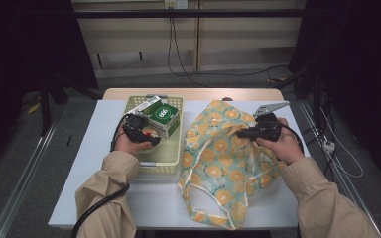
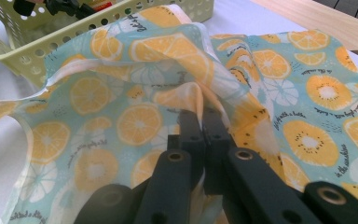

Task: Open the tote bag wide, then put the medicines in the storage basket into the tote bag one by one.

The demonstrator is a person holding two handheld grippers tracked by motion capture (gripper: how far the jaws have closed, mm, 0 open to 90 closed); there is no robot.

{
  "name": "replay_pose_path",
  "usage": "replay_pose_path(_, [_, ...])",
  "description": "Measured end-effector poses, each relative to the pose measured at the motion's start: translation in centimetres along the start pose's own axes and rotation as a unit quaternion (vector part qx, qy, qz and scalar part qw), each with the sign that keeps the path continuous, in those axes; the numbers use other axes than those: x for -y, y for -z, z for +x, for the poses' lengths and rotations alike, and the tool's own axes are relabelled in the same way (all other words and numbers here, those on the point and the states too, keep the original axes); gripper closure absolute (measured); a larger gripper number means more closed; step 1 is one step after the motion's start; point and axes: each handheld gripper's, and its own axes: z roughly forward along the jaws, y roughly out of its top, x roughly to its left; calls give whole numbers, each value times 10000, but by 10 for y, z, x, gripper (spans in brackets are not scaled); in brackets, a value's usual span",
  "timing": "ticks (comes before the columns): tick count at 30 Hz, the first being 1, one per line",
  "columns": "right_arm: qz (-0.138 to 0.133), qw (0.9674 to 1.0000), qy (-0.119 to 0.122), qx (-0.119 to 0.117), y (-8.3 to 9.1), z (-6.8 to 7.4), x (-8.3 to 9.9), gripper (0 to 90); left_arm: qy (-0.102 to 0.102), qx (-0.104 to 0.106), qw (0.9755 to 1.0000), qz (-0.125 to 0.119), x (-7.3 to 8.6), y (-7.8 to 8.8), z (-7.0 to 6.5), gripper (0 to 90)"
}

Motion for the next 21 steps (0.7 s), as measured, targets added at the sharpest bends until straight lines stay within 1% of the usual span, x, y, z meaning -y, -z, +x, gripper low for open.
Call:
replay_pose_path(1, [5, 10000, -7, 4, 0, 0, 0, 898, -46, 5, 10000, 67, 0, -2, -1, 78])
replay_pose_path(2, [-5, 10000, -12, 0, 1, 0, 0, 898, -138, -20, 9998, 117, 0, -2, -1, 93])
replay_pose_path(3, [-20, 10000, -4, 7, 1, 0, 1, 898, -157, -5, 9998, 126, 0, -2, -2, 111])
replay_pose_path(4, [-19, 10000, -1, 8, 2, 0, 1, 898, -93, 63, 9998, 161, 1, -2, -2, 123])
replay_pose_path(6, [-15, 10000, 0, 25, 3, 0, 1, 898, -17, -6, 9996, 272, 2, -2, -2, 163])
replay_pose_path(7, [-10, 10000, 0, 29, 4, 0, 2, 898, -72, -20, 9996, 283, 2, -1, -2, 187])
replay_pose_path(11, [-39, 10000, 0, 46, 6, 1, 2, 898, 33, -27, 9994, 337, 2, 2, -3, 202])
replay_pose_path(12, [-35, 10000, 0, 50, 7, 1, 2, 898, 87, -3, 9995, 305, 2, 3, -3, 203])
replay_pose_path(13, [-30, 10000, 0, 50, 7, 1, 2, 898, 147, 41, 9996, 220, 1, 5, -3, 203])
replay_pose_path(14, [-34, 10000, -1, 54, 7, 1, 2, 898, 165, 91, 9998, 111, 1, 8, -2, 203])
replay_pose_path(15, [-35, 10000, 2, 55, 8, 1, 2, 898, 157, 85, 9998, 6, 0, 10, -2, 204])
replay_pose_path(16, [-38, 10000, 0, 51, 8, 1, 2, 898, 211, 77, 9997, -77, -1, 13, -1, 204])
replay_pose_path(17, [-36, 10000, 1, 50, 8, 1, 2, 898, 275, 79, 9995, -130, -2, 16, -1, 204])
replay_pose_path(19, [-37, 10000, -11, 55, 8, 0, 2, 898, 381, 169, 9988, -256, -4, 21, -1, 204])
replay_pose_path(21, [-51, 10000, -35, 52, 7, 0, 2, 898, 439, 214, 9983, -304, -7, 27, -1, 204])
